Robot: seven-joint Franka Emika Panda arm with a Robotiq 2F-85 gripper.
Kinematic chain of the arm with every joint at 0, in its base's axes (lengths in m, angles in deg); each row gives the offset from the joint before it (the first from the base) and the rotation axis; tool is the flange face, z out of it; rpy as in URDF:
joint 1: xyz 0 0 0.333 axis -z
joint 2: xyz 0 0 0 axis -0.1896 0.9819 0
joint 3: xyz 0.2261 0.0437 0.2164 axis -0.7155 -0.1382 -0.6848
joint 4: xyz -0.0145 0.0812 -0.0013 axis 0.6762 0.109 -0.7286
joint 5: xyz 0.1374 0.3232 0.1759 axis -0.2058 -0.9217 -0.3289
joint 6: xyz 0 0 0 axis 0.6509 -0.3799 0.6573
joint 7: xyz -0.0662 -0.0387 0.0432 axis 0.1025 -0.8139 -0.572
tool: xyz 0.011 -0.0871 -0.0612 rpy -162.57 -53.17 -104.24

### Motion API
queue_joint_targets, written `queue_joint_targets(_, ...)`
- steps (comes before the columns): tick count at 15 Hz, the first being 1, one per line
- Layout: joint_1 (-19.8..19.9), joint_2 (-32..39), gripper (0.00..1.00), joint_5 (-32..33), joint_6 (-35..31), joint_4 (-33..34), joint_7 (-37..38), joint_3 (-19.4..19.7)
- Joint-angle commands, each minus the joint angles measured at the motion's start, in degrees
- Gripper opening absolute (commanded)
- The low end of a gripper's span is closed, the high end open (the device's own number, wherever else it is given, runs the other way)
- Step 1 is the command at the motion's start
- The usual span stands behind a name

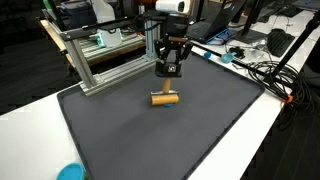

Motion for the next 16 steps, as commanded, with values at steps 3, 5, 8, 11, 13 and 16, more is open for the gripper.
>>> queue_joint_targets(3,-1.0,0.6,0.21,10.1,-0.6,-2.1,0.8,2.0)
queue_joint_targets(5,0.9,0.2,0.21,4.4,-1.8,-3.2,-5.9,-1.2)
queue_joint_targets(8,3.8,-1.0,0.21,-4.4,-3.3,-4.1,-16.2,-4.3)
queue_joint_targets(11,6.7,-1.5,0.21,-14.4,-1.9,-3.4,-26.9,-6.6)
queue_joint_targets(13,8.7,-1.1,0.21,-21.4,-0.6,-2.5,-34.2,-8.4)
queue_joint_targets(16,11.9,-1.1,0.21,-32.4,1.5,-1.7,-44.1,-11.3)
